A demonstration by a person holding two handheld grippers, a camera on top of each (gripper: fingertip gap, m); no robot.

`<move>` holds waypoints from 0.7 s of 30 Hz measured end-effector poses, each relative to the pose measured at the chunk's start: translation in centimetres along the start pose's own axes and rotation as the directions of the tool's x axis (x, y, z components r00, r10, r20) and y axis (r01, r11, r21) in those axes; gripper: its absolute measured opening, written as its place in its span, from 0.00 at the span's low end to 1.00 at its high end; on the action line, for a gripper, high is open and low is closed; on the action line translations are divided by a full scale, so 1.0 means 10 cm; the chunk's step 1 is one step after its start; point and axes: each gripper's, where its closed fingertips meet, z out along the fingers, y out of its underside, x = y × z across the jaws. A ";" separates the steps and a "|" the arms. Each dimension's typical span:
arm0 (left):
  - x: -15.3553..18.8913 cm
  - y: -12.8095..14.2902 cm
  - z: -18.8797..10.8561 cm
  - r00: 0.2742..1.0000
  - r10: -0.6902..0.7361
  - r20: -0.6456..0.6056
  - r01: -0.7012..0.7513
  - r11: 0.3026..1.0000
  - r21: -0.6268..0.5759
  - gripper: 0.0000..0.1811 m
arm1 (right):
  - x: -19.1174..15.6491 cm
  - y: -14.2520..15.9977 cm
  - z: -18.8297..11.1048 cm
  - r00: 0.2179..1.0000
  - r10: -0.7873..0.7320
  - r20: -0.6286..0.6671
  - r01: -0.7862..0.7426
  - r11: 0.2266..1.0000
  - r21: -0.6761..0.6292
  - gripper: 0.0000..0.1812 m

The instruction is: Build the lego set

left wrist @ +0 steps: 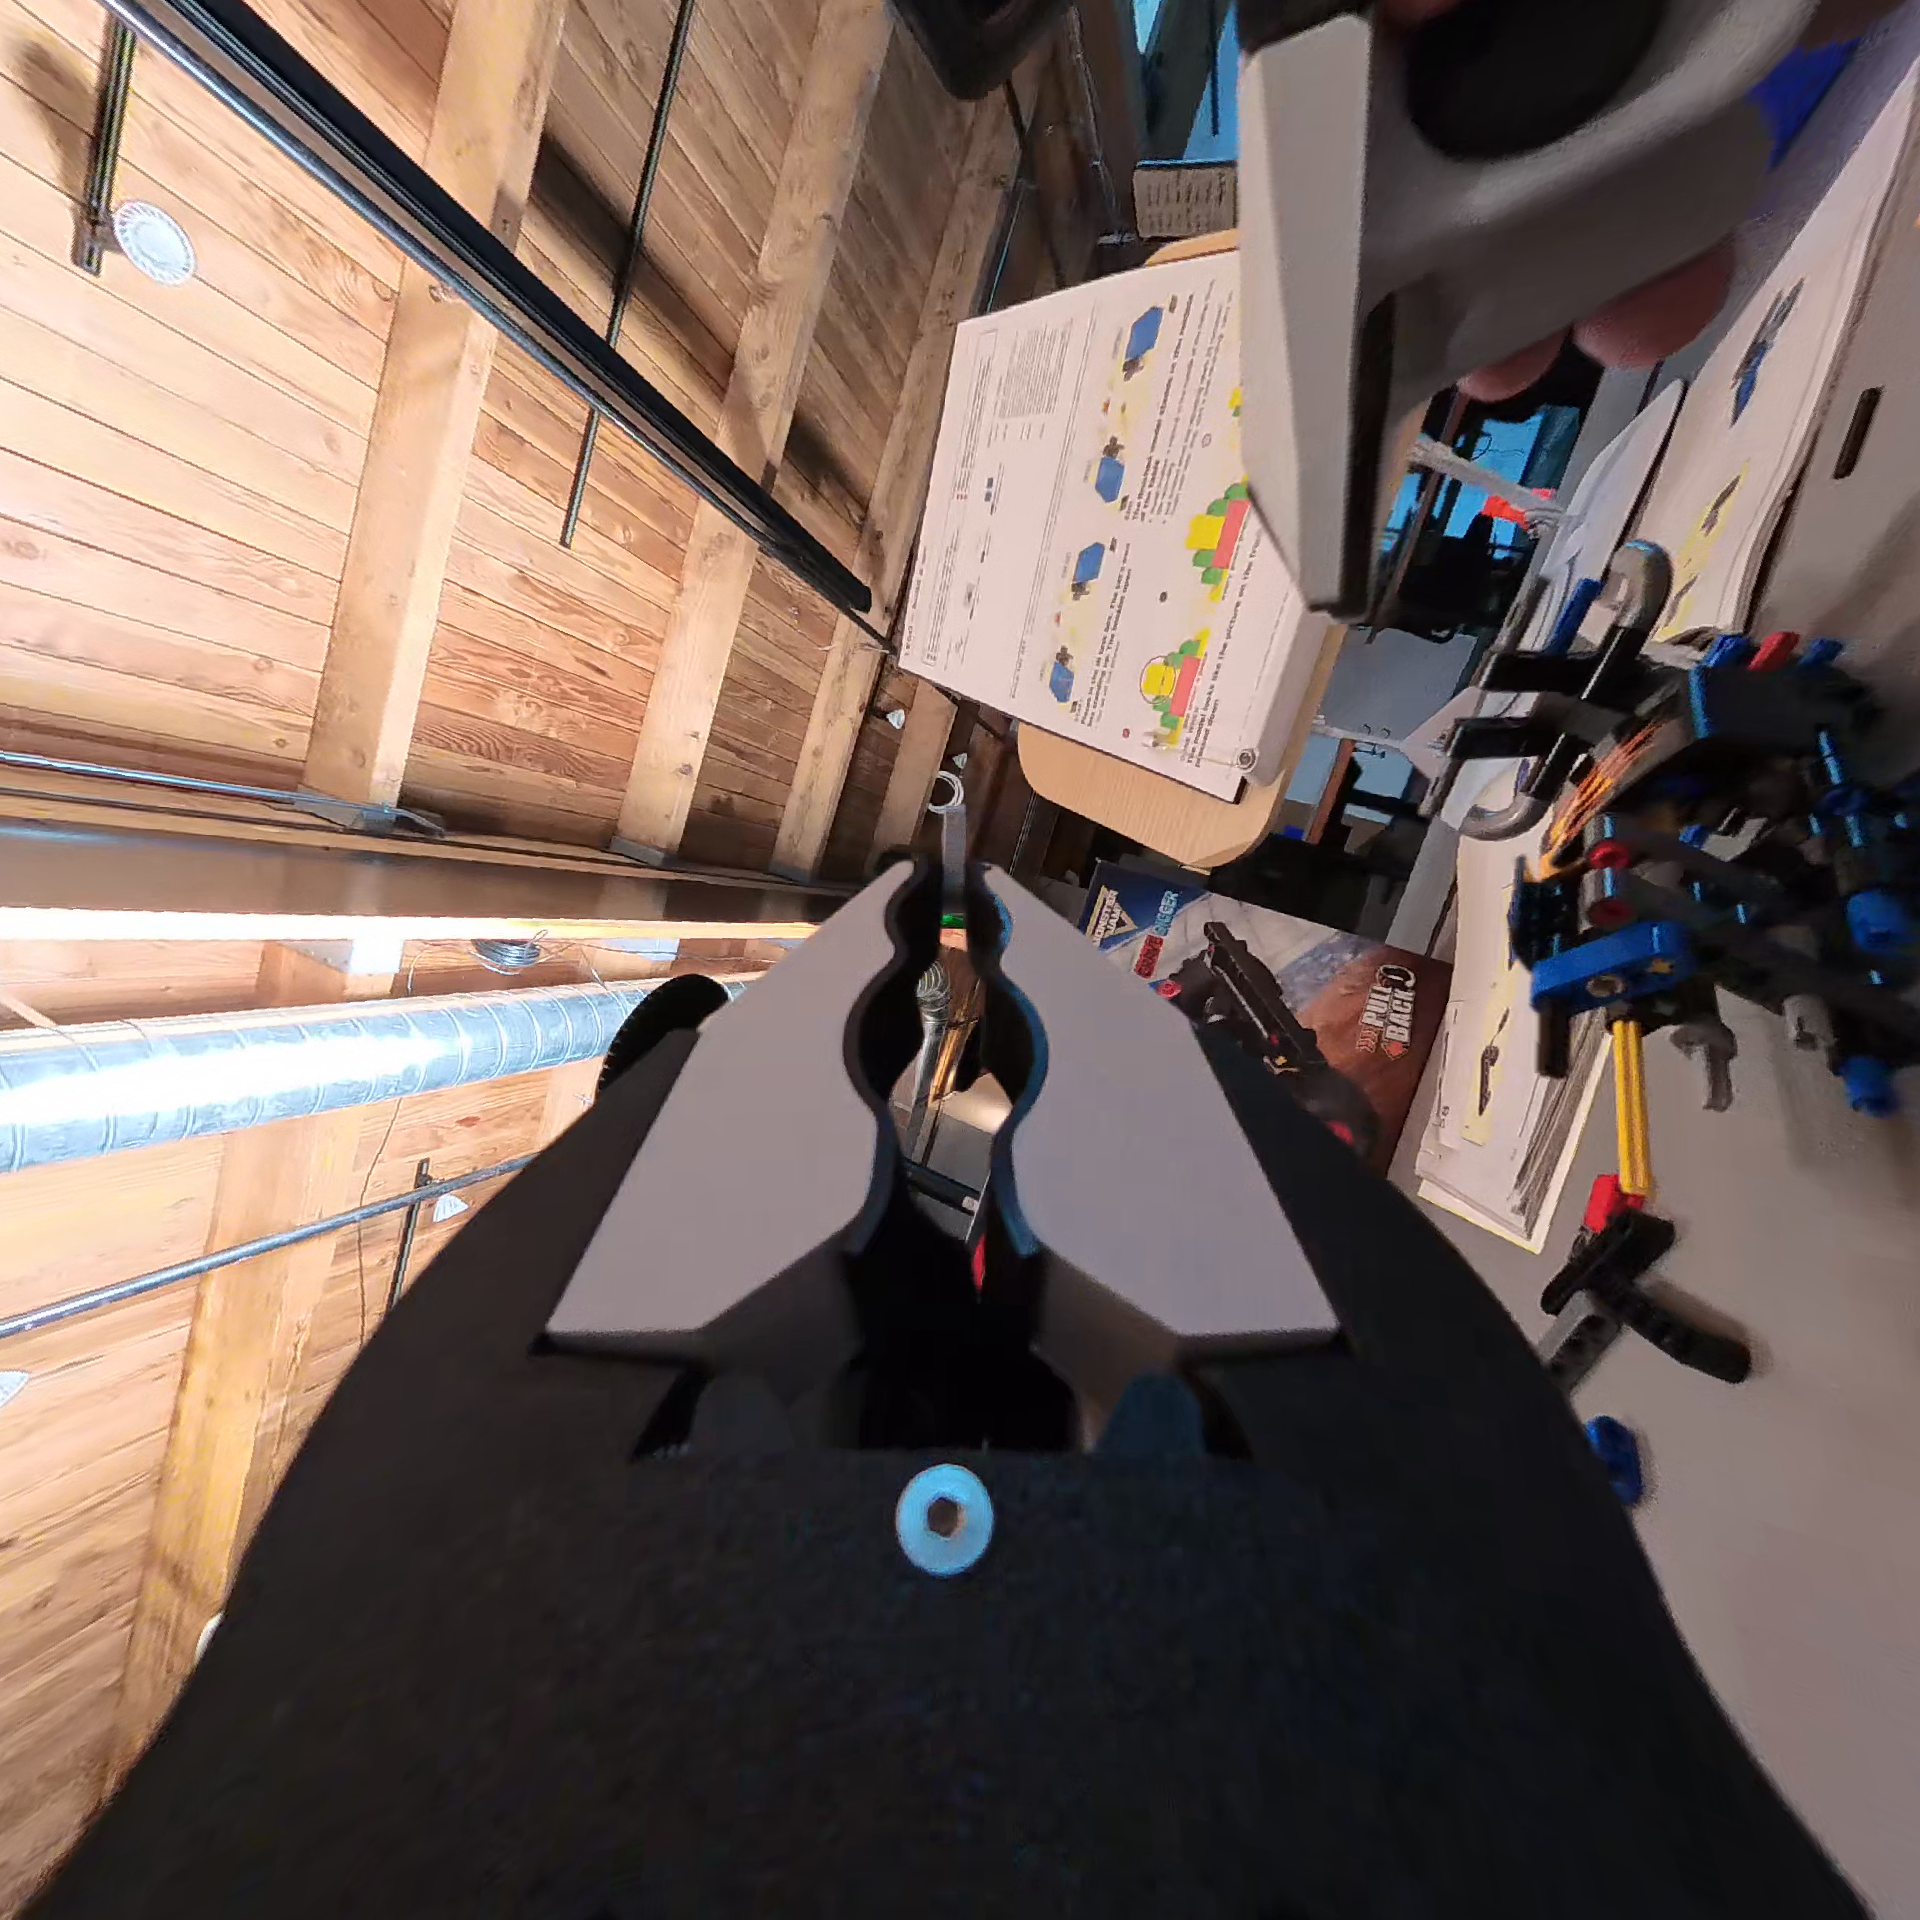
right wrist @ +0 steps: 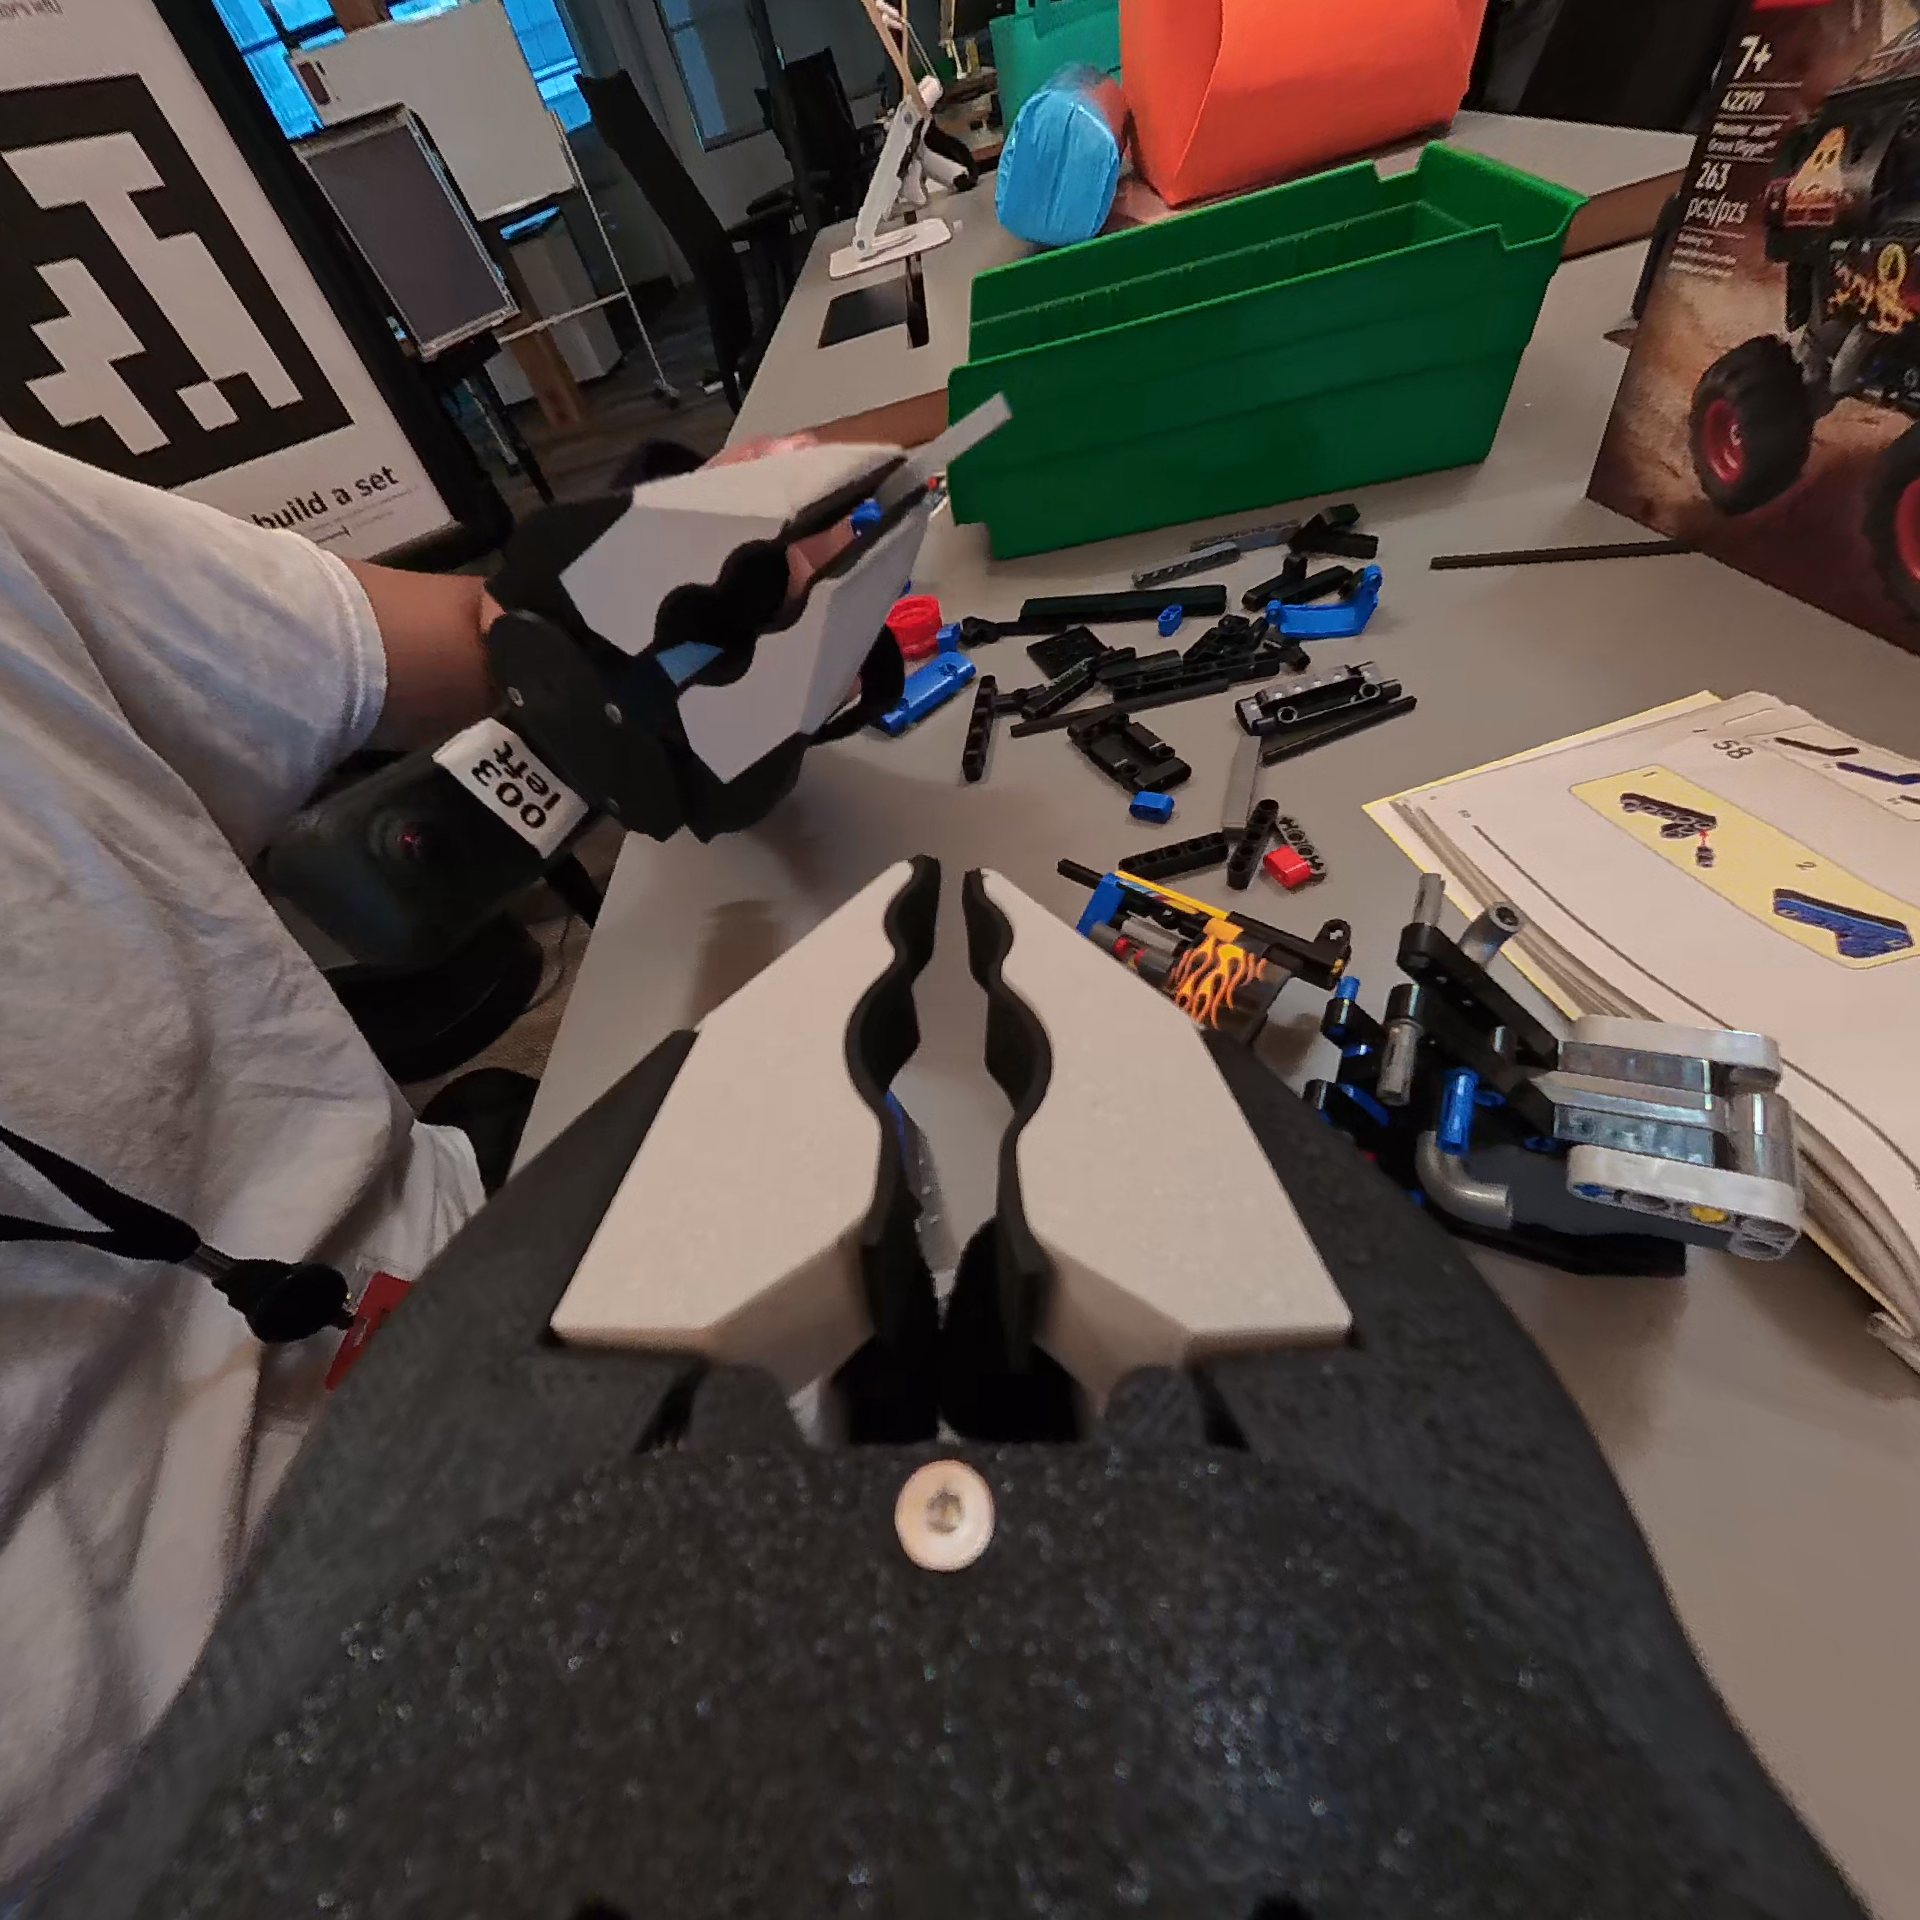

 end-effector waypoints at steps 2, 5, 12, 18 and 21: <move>0.01 -0.01 0.00 1.000 -0.007 -0.007 0.007 1.000 0.003 0.01 | 0.00 -0.01 -0.01 1.000 0.008 0.004 -0.008 1.000 0.008 0.03; 0.00 0.01 0.00 1.000 -0.027 -0.015 0.027 1.000 -0.004 0.01 | 0.01 -0.02 -0.01 1.000 0.008 0.001 -0.008 1.000 0.013 0.03; -0.01 0.00 0.00 0.999 -0.042 -0.019 0.042 0.999 -0.005 0.01 | 0.00 0.00 0.00 1.000 0.010 0.007 -0.010 1.000 0.006 0.03; 0.01 -0.03 -0.01 0.995 -0.084 -0.044 0.085 0.996 0.009 0.01 | -0.03 -0.03 0.01 1.000 -0.019 0.003 0.019 1.000 0.023 0.03; 0.15 -0.22 -0.08 0.902 -0.349 -0.256 0.376 0.924 0.064 0.01 | -0.08 -0.16 -0.02 0.993 -0.116 -0.034 0.119 0.988 0.096 0.07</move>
